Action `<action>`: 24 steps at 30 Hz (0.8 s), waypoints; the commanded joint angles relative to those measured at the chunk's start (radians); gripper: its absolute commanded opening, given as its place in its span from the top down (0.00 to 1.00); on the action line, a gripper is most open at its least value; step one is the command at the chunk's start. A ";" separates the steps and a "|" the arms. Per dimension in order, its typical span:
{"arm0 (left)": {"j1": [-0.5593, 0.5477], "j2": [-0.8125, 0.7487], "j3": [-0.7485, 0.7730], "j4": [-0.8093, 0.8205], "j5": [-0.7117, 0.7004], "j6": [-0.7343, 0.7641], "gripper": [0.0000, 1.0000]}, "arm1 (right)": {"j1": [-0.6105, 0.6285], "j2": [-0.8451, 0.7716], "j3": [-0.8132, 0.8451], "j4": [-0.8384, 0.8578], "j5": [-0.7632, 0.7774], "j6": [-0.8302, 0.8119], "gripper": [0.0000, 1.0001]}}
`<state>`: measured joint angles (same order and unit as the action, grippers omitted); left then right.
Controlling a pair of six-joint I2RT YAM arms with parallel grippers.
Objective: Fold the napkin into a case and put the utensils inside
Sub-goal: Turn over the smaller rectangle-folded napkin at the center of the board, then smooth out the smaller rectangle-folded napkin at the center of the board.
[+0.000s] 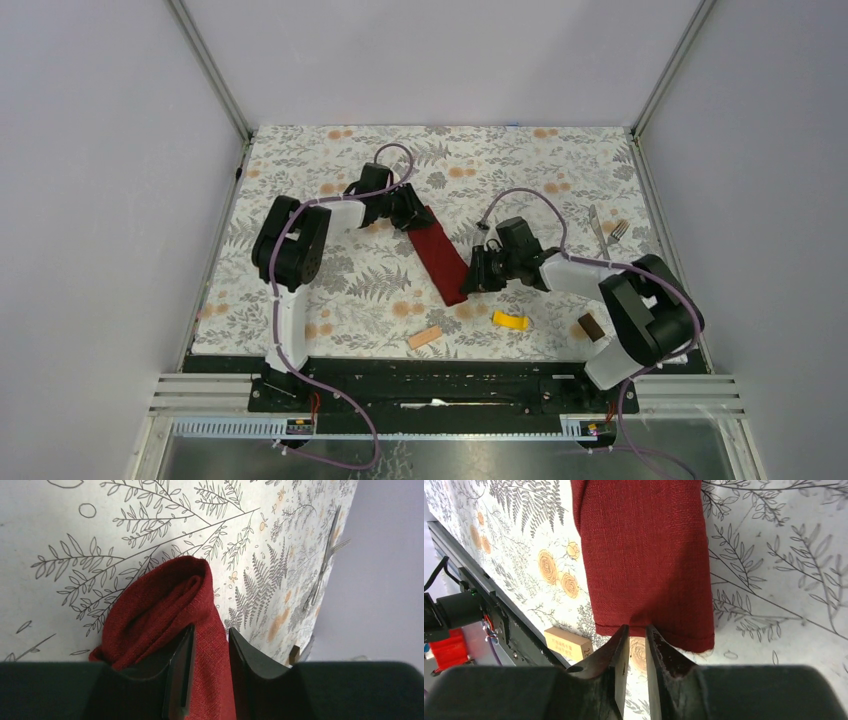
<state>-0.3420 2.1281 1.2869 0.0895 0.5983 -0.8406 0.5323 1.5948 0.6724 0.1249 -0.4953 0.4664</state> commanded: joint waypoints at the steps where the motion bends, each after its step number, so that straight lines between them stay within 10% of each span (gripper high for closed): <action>1: 0.000 -0.095 0.025 -0.098 -0.090 0.096 0.61 | 0.007 -0.125 0.092 -0.159 0.074 -0.055 0.74; 17: 0.001 0.056 0.072 -0.086 -0.091 0.092 0.57 | 0.090 0.115 0.010 0.163 -0.012 0.113 0.69; 24: -0.014 -0.145 0.148 -0.278 -0.140 0.227 0.50 | 0.113 0.031 0.079 0.138 -0.080 0.149 0.62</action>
<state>-0.3504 2.1334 1.3979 -0.0502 0.5541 -0.7330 0.6346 1.7012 0.7040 0.3187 -0.5327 0.6067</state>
